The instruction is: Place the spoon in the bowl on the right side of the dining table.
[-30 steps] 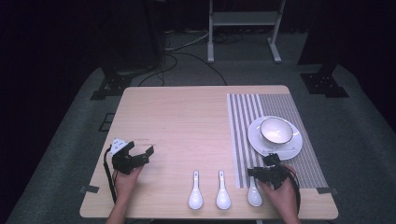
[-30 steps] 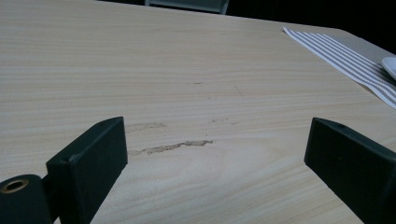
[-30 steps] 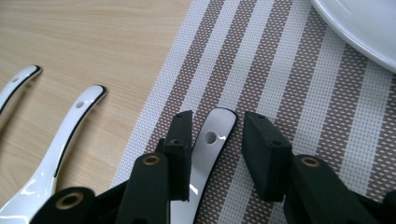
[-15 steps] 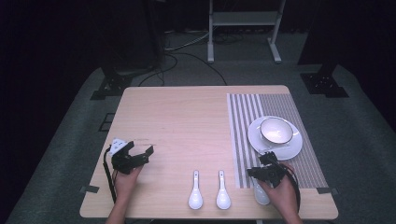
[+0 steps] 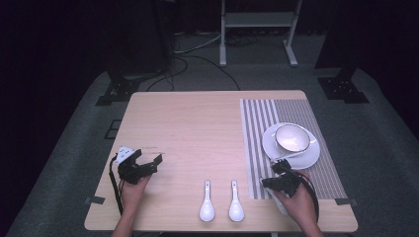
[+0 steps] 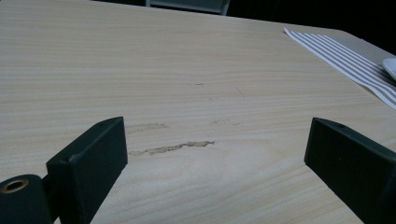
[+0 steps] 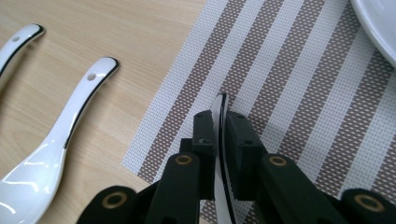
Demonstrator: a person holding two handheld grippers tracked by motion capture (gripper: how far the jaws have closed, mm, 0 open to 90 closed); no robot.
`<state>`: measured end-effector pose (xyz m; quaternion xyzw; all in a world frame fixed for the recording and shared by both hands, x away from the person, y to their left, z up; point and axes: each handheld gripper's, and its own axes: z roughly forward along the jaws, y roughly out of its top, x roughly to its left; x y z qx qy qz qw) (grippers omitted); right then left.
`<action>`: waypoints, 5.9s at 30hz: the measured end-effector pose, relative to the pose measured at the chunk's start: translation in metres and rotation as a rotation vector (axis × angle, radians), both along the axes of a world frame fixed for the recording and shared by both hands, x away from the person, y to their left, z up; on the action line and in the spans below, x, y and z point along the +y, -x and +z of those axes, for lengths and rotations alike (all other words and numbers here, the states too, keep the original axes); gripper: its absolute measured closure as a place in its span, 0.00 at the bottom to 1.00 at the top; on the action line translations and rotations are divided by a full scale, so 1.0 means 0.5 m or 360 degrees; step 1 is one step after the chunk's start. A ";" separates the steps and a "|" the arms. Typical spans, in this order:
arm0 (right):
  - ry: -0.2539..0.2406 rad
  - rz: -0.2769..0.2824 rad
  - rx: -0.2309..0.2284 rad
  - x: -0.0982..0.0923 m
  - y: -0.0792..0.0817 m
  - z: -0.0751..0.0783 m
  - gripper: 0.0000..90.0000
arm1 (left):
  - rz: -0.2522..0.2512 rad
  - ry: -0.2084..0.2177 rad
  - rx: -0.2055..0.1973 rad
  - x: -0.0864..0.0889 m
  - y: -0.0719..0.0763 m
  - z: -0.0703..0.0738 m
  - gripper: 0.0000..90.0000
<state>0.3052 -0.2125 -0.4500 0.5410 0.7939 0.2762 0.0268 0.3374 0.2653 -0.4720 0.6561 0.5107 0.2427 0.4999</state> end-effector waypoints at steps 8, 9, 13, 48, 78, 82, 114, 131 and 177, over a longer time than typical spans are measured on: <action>-0.0047 0.0033 0.0052 -0.005 -0.006 -0.001 0.95 | 0.0002 0.0002 -0.0003 0.000 0.000 0.000 0.05; -0.0070 0.0036 0.0063 -0.009 -0.007 -0.002 0.95 | 0.0002 0.0003 -0.0004 0.000 0.000 0.000 0.05; -0.0217 0.0029 0.0091 -0.030 -0.005 -0.008 0.95 | 0.0002 0.0001 -0.0002 0.000 0.000 0.000 0.05; -0.1197 -0.0206 0.0016 -0.166 -0.004 -0.018 0.96 | 0.0000 -0.0006 -0.0004 -0.001 0.000 0.000 0.05; -0.1365 -0.0385 -0.0140 -0.232 -0.038 0.043 0.96 | -0.0003 -0.0008 0.0000 -0.002 -0.001 -0.002 0.05; -0.1371 -0.0424 -0.0177 -0.243 -0.050 0.059 0.96 | -0.0004 -0.0008 0.0001 -0.001 -0.001 -0.002 0.05; -0.1336 -0.0684 -0.0373 -0.298 -0.154 0.159 0.96 | 0.0005 0.0011 -0.0002 0.006 -0.001 -0.001 0.05; -0.1268 -0.0898 -0.0426 -0.328 -0.195 0.159 0.96 | 0.0001 0.0019 -0.0001 0.005 -0.001 -0.002 0.05; -0.1163 -0.1140 -0.0341 -0.354 -0.211 0.055 0.96 | 0.0007 0.0023 -0.0002 0.007 0.001 -0.001 0.05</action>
